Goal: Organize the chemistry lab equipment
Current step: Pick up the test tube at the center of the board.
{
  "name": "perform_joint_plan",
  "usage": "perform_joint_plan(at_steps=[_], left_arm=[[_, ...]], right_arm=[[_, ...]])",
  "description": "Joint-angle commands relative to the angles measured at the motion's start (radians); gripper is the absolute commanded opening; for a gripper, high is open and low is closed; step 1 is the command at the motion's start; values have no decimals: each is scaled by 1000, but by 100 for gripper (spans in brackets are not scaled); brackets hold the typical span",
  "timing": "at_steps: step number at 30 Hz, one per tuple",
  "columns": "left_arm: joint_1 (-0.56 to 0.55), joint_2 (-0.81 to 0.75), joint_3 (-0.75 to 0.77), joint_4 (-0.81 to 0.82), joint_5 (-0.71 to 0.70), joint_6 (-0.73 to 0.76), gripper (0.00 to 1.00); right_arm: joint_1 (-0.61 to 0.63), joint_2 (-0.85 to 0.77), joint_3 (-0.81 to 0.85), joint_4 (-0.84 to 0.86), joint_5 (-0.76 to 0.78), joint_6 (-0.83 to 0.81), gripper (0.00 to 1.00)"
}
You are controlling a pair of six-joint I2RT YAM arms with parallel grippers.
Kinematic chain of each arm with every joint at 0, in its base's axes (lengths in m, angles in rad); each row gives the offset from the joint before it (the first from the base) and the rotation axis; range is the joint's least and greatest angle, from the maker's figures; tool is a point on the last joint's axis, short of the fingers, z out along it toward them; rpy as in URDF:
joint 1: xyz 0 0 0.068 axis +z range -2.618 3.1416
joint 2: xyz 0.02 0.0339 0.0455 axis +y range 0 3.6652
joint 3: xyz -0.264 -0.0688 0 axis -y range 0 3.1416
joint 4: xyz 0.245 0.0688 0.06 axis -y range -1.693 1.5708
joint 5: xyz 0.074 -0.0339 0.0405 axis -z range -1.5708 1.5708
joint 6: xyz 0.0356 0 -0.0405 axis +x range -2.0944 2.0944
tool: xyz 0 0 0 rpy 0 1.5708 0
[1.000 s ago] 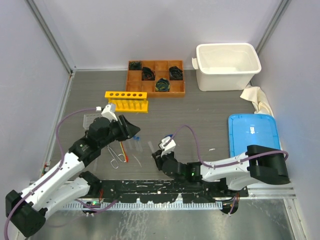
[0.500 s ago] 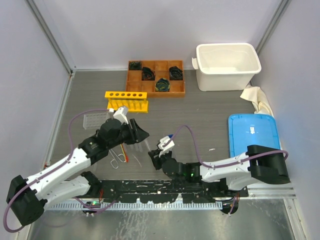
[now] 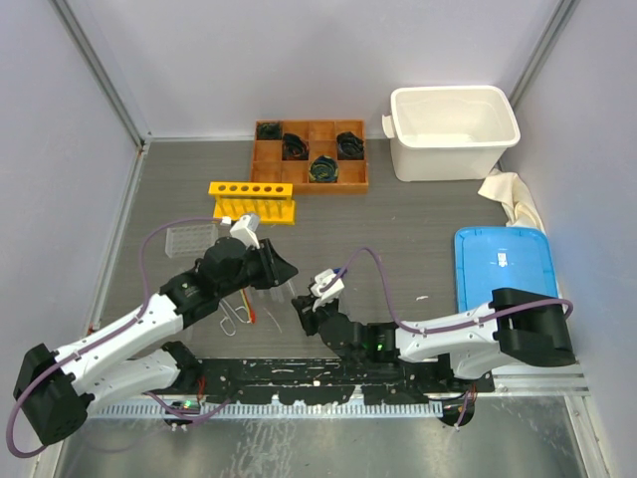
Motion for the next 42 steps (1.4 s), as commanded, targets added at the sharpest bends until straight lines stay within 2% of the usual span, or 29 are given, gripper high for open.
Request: perform_joint_plan(at_steps=[1, 2, 10, 15, 17, 21, 24, 29, 33, 37, 42], left_arm=[[-8, -8, 24, 75, -12, -4, 24], [-8, -5, 24, 78, -9, -3, 19], [-11, 7, 24, 78, -3, 2, 2], [-11, 7, 14, 78, -12, 3, 0], [-11, 6, 12, 76, -19, 5, 0], [-11, 1, 9, 55, -59, 27, 0], [-10, 0, 17, 28, -112, 58, 0], [-11, 19, 53, -9, -257, 147, 0], [-10, 70, 100, 21, -474, 269, 0], [-7, 176, 157, 151, -724, 432, 0], [42, 363, 238, 389, -870, 670, 0]], right_arm=[[6, 9, 45, 39, 34, -14, 1], [5, 10, 46, 41, 33, -13, 1], [6, 5, 43, 36, 31, -6, 1], [5, -1, 41, 27, 34, -2, 4], [6, -1, 40, 22, 33, -2, 9], [5, 3, 55, 0, 25, -1, 34], [7, 5, 71, -34, 15, 7, 42], [23, -29, 64, -45, -28, 2, 44], [37, -77, 31, -52, -30, 18, 44], [39, -104, -10, -60, -9, 49, 43], [40, -132, -29, -118, 13, 81, 43]])
